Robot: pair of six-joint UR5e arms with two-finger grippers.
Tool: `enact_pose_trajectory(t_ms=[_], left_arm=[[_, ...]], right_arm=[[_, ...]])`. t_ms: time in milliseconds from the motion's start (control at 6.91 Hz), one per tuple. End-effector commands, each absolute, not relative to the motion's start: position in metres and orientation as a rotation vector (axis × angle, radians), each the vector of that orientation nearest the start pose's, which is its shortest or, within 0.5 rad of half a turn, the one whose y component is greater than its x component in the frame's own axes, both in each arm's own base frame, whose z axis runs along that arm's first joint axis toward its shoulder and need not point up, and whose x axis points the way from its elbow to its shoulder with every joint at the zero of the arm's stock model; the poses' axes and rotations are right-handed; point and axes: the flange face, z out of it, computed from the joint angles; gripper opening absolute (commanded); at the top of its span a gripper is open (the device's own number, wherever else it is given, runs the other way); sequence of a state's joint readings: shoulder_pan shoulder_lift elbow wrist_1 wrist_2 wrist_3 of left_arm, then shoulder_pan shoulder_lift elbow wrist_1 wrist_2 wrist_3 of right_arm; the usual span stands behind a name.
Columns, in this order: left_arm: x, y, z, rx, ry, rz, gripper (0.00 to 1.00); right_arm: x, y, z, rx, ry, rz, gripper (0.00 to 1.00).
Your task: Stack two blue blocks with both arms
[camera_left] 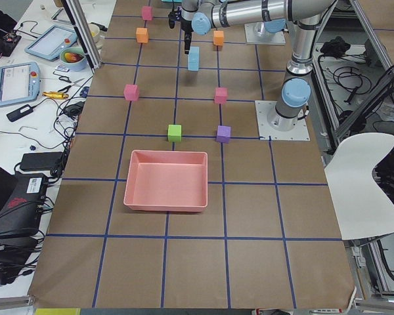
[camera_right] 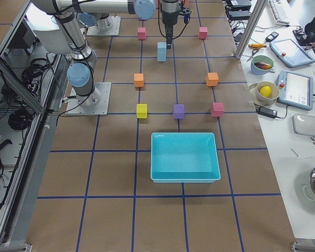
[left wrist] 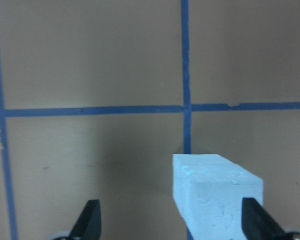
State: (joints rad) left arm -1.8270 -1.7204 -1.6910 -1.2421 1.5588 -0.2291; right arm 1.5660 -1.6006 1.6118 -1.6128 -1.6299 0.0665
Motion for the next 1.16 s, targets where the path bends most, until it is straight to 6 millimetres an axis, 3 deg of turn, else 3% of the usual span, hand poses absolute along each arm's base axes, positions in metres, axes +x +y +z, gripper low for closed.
enact_pose_trajectory(t_ms=[0,145,289,1013], left_arm=[[-0.155,-0.516,0.479,0.108,3.146,-0.033,1.0],[-0.13,-0.513,0.497,0.093,3.13,-0.102,1.0],[-0.117,-0.508,0.507,0.088,3.075,-0.132,1.0],[-0.118,-0.512,0.491,0.062,3.107,-0.168,1.0]], right_arm=[[0.127,-0.477,0.486,0.11,3.188,0.012,1.0],[0.129,-0.474,0.483,0.101,3.185,0.056,1.0],[0.132,-0.473,0.483,0.089,3.172,0.057,1.0],[0.138,-0.471,0.477,0.03,3.106,0.089,1.0]])
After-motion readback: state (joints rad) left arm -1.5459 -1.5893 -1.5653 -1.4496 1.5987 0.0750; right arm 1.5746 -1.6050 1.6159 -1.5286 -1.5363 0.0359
